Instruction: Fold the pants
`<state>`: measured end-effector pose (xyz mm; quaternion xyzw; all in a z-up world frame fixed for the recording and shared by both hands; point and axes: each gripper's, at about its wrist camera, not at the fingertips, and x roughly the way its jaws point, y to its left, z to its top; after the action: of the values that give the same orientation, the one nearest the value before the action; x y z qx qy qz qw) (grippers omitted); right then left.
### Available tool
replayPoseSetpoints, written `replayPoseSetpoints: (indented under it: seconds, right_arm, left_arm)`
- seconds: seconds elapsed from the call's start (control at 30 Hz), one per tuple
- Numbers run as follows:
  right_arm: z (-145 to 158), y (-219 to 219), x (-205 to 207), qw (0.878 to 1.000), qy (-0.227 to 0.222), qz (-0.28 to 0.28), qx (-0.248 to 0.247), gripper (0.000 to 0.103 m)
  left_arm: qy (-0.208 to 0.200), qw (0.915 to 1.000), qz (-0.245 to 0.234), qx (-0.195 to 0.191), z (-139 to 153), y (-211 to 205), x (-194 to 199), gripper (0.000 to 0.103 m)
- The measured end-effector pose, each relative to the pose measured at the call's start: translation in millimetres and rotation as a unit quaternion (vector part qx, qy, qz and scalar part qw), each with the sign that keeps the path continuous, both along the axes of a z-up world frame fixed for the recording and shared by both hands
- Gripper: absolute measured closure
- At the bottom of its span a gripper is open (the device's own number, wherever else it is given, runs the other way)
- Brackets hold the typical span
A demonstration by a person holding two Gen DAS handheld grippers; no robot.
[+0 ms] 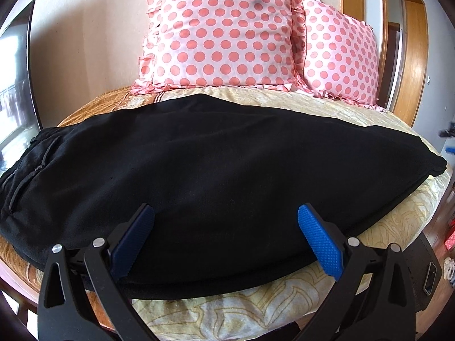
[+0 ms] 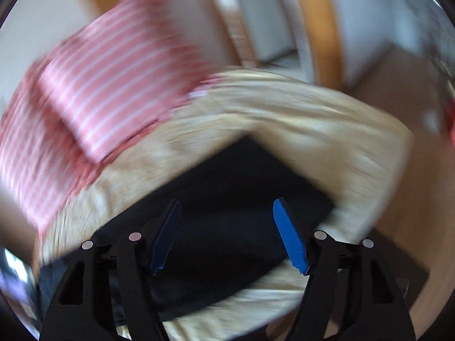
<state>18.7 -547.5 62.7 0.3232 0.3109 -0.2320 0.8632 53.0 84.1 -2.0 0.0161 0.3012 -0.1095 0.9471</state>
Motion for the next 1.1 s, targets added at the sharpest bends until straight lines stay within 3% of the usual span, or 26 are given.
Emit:
replayPoseSetpoints:
  seconds: [0.1, 0.2, 0.47, 0.57, 0.63, 0.77, 0.83, 1.03, 1.1]
  right_arm:
    - [-18, -37, -26, 0.996, -0.014, -0.056, 0.062, 0.04]
    - [-32, -46, -29, 0.994, -0.006, -0.075, 0.076, 0.041]
    - [-49, -50, -29, 0.992, -0.02, -0.07, 0.102, 0.041]
    - [-52, -47, -28, 0.99, -0.035, -0.058, 0.121, 0.046]
    - [-53, -46, -28, 0.989, -0.042, -0.058, 0.126, 0.053]
    - [-58, -46, -32, 0.985, -0.062, -0.069, 0.146, 0.058]
    - [-60, -47, -35, 0.983, -0.07, -0.078, 0.152, 0.067]
    - [-66, -48, -33, 0.983, -0.087, -0.075, 0.144, 0.091]
    - [-60, -44, -32, 0.984, -0.106, -0.067, 0.13, 0.092]
  left_arm:
    - [-0.003, 1.0, 0.0, 0.002, -1, 0, -1, 0.002]
    - [-0.005, 1.0, 0.0, 0.005, -1, -1, -2, 0.002]
    - [-0.003, 1.0, 0.001, 0.004, -1, -1, -2, 0.002]
    - [-0.003, 1.0, 0.002, 0.006, -2, -1, -1, 0.002]
    - [-0.003, 1.0, 0.003, 0.008, -2, -1, -1, 0.002]
    - [-0.003, 0.9999, 0.003, 0.01, -2, -1, 0, 0.002]
    - [-0.003, 0.9999, 0.004, 0.01, -2, -1, -1, 0.002]
    - [-0.003, 0.9999, 0.003, 0.01, -2, -1, -1, 0.002]
    - [-0.003, 0.9999, 0.003, 0.01, -1, -1, 0, 0.002]
